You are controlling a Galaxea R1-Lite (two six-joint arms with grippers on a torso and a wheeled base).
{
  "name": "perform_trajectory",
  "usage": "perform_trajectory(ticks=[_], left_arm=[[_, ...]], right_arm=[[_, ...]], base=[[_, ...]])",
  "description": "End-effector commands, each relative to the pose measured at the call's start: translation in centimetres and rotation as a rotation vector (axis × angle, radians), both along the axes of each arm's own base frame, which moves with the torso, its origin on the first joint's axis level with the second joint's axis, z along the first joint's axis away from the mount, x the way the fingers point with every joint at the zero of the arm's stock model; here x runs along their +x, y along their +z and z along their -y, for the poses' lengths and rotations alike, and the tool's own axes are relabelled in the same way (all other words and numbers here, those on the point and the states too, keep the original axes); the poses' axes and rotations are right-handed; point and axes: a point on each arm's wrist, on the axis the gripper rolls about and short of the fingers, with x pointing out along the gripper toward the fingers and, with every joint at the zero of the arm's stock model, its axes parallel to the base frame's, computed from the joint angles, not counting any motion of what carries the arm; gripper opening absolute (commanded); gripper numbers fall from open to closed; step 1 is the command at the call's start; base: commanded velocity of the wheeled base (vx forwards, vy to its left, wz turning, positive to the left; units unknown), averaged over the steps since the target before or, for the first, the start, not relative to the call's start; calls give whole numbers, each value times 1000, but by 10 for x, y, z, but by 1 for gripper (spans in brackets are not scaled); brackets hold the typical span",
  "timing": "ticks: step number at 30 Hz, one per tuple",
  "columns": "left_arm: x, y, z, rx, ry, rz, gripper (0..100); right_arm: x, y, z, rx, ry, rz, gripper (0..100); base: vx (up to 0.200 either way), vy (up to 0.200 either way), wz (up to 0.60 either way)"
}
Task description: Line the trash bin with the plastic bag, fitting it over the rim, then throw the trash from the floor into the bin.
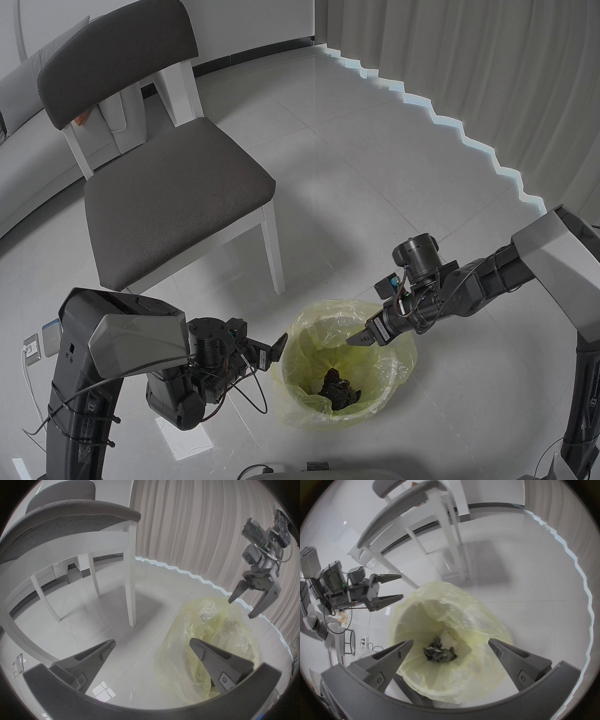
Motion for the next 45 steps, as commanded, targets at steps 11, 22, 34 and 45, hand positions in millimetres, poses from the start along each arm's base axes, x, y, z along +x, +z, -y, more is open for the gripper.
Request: perform_trajectory(ticks=[11, 22, 34, 45], left_arm=[[1, -3, 1, 0, 3, -1, 100], [10, 3, -5, -10, 30, 25, 100], [43, 13, 8, -14, 38, 33, 100], [98, 5, 26, 4, 51, 0, 100]], right_arm=[[21, -4, 51, -32, -90, 15, 100], [50, -42, 73, -56, -143, -6, 100], [67, -80, 76, -84, -139, -42, 100], [77, -96, 69, -95, -129, -66, 100]], base=[[0, 0, 0], [0, 0, 0], [0, 0, 0], [0, 0, 0]])
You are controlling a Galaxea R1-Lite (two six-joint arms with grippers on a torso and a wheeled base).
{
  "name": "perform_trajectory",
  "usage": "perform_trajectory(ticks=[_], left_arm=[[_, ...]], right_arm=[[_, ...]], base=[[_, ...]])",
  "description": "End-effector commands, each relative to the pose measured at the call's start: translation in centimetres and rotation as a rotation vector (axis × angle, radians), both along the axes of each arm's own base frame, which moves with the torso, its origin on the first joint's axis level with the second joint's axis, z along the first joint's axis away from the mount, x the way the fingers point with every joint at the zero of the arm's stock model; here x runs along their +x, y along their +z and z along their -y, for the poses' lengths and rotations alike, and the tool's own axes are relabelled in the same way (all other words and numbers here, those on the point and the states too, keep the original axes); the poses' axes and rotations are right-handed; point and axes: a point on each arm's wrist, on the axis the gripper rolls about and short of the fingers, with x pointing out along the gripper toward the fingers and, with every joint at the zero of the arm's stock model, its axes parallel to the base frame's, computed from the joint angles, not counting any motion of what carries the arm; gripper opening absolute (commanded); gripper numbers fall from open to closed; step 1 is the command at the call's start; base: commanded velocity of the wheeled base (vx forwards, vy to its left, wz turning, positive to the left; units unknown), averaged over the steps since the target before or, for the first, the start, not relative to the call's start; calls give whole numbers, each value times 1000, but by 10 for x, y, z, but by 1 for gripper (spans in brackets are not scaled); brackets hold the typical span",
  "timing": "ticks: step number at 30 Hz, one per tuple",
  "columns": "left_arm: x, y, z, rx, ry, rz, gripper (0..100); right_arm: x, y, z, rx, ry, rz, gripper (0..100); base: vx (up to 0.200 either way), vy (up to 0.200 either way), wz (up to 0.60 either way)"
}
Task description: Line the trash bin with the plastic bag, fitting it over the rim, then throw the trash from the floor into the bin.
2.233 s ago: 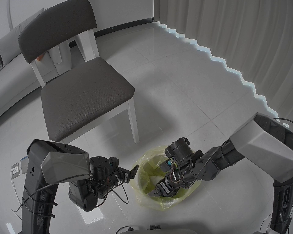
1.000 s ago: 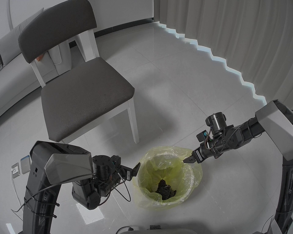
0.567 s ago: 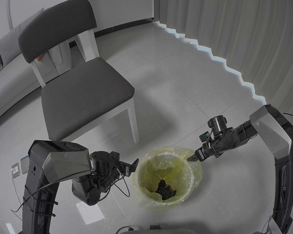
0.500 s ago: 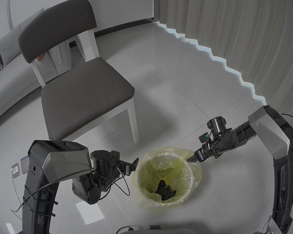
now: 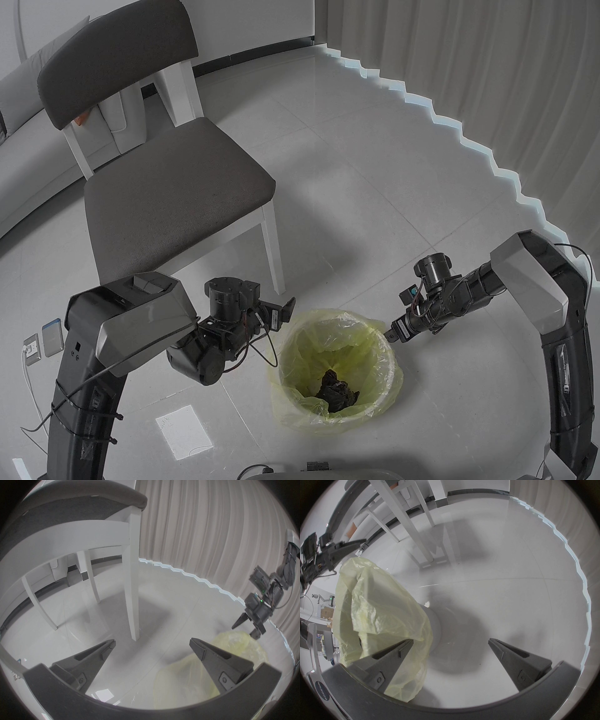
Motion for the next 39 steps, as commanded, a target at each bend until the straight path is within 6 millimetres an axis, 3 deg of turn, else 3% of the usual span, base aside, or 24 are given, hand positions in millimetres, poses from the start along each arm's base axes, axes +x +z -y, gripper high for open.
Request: perform_trajectory(ticks=[1, 5, 11, 14, 18, 24, 30, 33, 34, 36, 39], left_arm=[[29, -19, 7, 13, 11, -24, 100], [40, -34, 7, 32, 12, -68, 100], [39, -42, 10, 47, -26, -115, 100], [40, -57, 6, 84, -23, -145, 100], [46, -56, 4, 97, -5, -148, 100], [50, -11, -22, 53, 81, -93, 100], [34, 40, -44, -24, 128, -39, 100], [14, 70, -65, -48, 158, 15, 100], [13, 72, -67, -49, 161, 19, 100], [-9, 99, -85, -72, 182, 75, 100], [-38, 130, -100, -108, 200, 133, 100]], right_arm=[[4, -12, -2, -7, 3, -22, 100], [3, -11, 2, -7, -6, -29, 100], [4, 2, 10, -2, -25, -8, 100], [3, 22, 13, 6, -32, 27, 100], [-1, 43, 19, 14, -43, 62, 100], [-17, 92, 42, 31, -88, 127, 100], [-41, 138, 51, 54, -107, 200, 100], [-68, 182, 54, 98, -132, 278, 100], [-71, 186, 55, 103, -135, 284, 100], [-104, 224, 60, 147, -161, 357, 100], [-147, 257, 66, 182, -174, 438, 100]], base=[[0, 0, 0], [0, 0, 0], [0, 0, 0], [0, 0, 0], [0, 0, 0], [0, 0, 0], [0, 0, 0], [0, 0, 0], [0, 0, 0], [0, 0, 0], [0, 0, 0]])
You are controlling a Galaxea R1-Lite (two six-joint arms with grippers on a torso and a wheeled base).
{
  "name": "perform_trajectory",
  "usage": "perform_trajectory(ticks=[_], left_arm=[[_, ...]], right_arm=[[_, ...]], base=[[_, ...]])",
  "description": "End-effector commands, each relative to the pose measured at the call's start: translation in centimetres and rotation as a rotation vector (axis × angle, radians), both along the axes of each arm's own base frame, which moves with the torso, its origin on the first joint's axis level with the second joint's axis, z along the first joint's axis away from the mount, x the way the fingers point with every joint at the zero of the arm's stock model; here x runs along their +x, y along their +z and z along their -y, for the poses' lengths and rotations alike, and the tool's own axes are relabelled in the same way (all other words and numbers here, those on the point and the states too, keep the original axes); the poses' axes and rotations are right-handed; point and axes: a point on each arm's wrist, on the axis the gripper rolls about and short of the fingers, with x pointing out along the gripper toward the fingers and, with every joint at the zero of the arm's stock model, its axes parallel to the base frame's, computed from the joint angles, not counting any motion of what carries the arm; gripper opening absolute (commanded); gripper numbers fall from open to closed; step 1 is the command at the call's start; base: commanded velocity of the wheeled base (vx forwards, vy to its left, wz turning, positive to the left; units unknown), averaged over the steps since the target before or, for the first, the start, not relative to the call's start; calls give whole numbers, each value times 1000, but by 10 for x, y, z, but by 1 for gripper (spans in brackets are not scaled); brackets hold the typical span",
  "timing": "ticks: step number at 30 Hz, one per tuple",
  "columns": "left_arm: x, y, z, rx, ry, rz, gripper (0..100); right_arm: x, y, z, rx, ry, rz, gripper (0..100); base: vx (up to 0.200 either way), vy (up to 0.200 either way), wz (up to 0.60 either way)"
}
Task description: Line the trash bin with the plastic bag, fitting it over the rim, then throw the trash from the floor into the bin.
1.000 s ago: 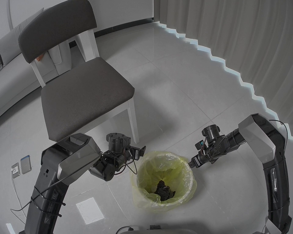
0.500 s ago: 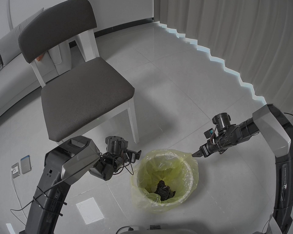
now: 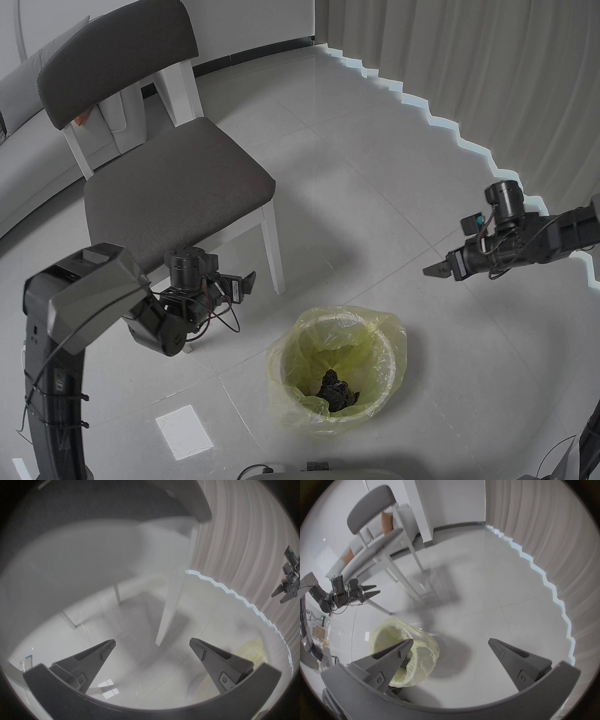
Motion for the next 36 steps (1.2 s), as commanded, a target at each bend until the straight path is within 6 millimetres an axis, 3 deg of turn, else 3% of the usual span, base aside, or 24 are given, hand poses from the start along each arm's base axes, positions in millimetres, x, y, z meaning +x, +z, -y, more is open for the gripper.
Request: perform_trajectory(ticks=[1, 3, 4, 5, 6, 7, 10, 13, 14, 16, 17, 18, 19, 22, 25, 28, 36], left_arm=[[-63, 94, -44, -78, 62, 182, 100], [-74, 104, -48, -89, 66, 200, 100], [-95, 121, -57, -106, 79, 231, 100], [-105, 127, -60, -114, 82, 241, 100], [-106, 128, -60, -115, 82, 244, 100], [-129, 142, -66, -130, 84, 270, 100], [-164, 161, -75, -145, 87, 324, 100], [-200, 174, -82, -156, 84, 367, 100], [-203, 174, -83, -156, 86, 367, 100], [-238, 177, -90, -163, 78, 395, 100], [-250, 177, -92, -167, 72, 406, 100], [-250, 177, -92, -167, 72, 406, 100], [-273, 178, -97, -172, 68, 424, 100], [-299, 181, -102, -174, 67, 427, 100], [-315, 184, -105, -168, 44, 400, 100], [-321, 184, -105, -164, 24, 367, 100], [-302, 172, -99, -196, 16, 240, 100]], right_arm=[[-100, 95, 15, 82, -38, 226, 100], [-115, 102, 17, 85, -41, 251, 100], [-144, 113, 21, 94, -41, 303, 100], [-156, 116, 23, 98, -40, 319, 100], [-158, 116, 23, 99, -40, 322, 100], [-183, 120, 26, 106, -42, 357, 100], [-219, 125, 32, 116, -49, 423, 100], [-257, 115, 36, 116, -47, 458, 100], [-261, 113, 37, 116, -46, 463, 100], [-304, 98, 42, 122, -45, 525, 100], [-317, 94, 44, 129, -45, 552, 100], [-317, 94, 44, 129, -45, 552, 100], [-345, 88, 48, 138, -55, 619, 100], [-373, 85, 51, 138, -82, 672, 100], [-386, 91, 52, 140, -82, 665, 100], [-387, 93, 52, 137, -81, 644, 100], [-342, 92, 48, 118, -69, 472, 100]], base=[[0, 0, 0], [0, 0, 0], [0, 0, 0], [0, 0, 0], [0, 0, 0], [0, 0, 0], [0, 0, 0], [0, 0, 0], [0, 0, 0], [0, 0, 0], [0, 0, 0], [0, 0, 0], [0, 0, 0], [0, 0, 0], [0, 0, 0], [0, 0, 0], [0, 0, 0]])
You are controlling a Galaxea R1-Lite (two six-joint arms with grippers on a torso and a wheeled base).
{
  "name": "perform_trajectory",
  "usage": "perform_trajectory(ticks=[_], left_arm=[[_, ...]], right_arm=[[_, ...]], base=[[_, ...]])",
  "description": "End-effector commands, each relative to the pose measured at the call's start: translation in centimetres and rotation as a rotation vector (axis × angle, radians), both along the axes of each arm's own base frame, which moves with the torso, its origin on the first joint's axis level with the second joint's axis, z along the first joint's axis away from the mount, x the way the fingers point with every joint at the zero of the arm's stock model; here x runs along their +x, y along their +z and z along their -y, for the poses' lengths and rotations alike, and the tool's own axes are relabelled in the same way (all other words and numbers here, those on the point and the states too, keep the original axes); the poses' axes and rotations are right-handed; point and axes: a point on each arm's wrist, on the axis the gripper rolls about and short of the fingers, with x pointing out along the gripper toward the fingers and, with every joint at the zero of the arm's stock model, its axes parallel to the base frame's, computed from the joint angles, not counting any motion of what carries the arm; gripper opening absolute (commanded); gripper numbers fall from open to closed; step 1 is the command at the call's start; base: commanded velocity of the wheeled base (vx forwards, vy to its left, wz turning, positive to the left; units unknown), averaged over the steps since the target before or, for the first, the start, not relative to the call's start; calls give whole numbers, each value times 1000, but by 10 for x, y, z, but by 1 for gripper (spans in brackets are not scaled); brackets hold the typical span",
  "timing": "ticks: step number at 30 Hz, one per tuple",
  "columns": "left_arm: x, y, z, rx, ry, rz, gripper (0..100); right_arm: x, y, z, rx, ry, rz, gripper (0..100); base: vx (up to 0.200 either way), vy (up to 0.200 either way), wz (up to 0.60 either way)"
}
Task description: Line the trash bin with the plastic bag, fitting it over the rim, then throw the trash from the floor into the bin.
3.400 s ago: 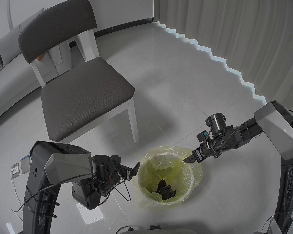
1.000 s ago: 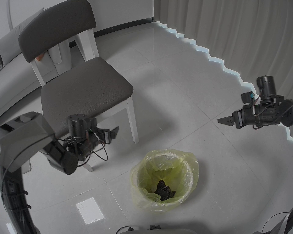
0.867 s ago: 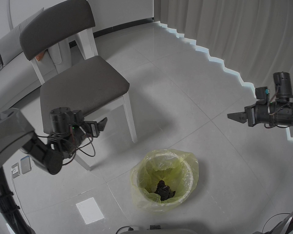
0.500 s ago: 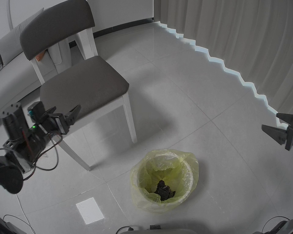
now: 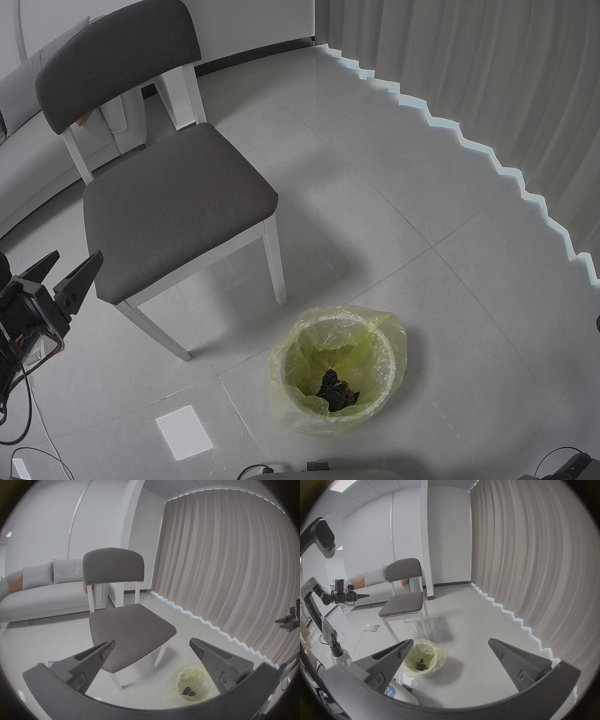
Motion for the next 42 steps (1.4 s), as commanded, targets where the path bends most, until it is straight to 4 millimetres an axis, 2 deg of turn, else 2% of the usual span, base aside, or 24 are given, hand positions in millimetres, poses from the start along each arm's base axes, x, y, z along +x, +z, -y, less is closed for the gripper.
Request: perform_trajectory(ticks=[1, 3, 5, 9, 11, 14, 16, 17, 19, 21, 25, 26, 27, 30, 31, 35, 38, 42], left_arm=[[8, -7, 4, -26, -36, -61, 100], [20, -11, 11, -12, -58, -101, 100], [41, -16, 24, 3, -95, -155, 100], [77, -27, 52, 17, -150, -198, 100], [90, -36, 67, 24, -176, -197, 100], [101, -46, 90, 25, -219, -168, 100], [102, -50, 97, 26, -234, -160, 100], [103, -52, 103, 28, -247, -153, 100], [103, -53, 105, 29, -253, -153, 100], [100, -54, 105, 31, -257, -158, 100], [93, -56, 100, 34, -257, -164, 100], [93, -56, 100, 34, -259, -165, 100], [89, -56, 98, 37, -259, -166, 100], [85, -56, 96, 37, -257, -164, 100], [85, -55, 95, 37, -256, -163, 100], [83, -57, 94, 41, -253, -169, 100], [84, -58, 94, 42, -251, -172, 100], [88, -62, 92, 57, -236, -185, 100]], right_arm=[[33, -3, -3, -12, 9, -126, 100], [55, -7, -5, -21, 10, -175, 100], [92, -16, -9, -28, 9, -237, 100], [164, -47, -16, -34, 16, -325, 100], [195, -67, -20, -30, 39, -350, 100], [240, -103, -29, -22, 89, -407, 100], [257, -119, -32, -27, 96, -428, 100], [278, -138, -36, -31, 102, -452, 100], [293, -152, -40, -36, 110, -473, 100], [319, -178, -45, -41, 114, -520, 100], [350, -213, -57, -53, 133, -571, 100], [351, -216, -57, -54, 134, -576, 100], [362, -228, -59, -66, 139, -597, 100], [376, -245, -63, -96, 151, -645, 100], [377, -246, -63, -98, 152, -646, 100], [402, -265, -76, -123, 175, -673, 100], [408, -269, -82, -127, 184, -682, 100], [424, -286, -93, -138, 203, -709, 100]], base=[[0, 0, 0], [0, 0, 0], [0, 0, 0], [0, 0, 0], [0, 0, 0], [0, 0, 0], [0, 0, 0], [0, 0, 0], [0, 0, 0], [0, 0, 0], [0, 0, 0], [0, 0, 0], [0, 0, 0], [0, 0, 0], [0, 0, 0], [0, 0, 0], [0, 0, 0], [0, 0, 0]])
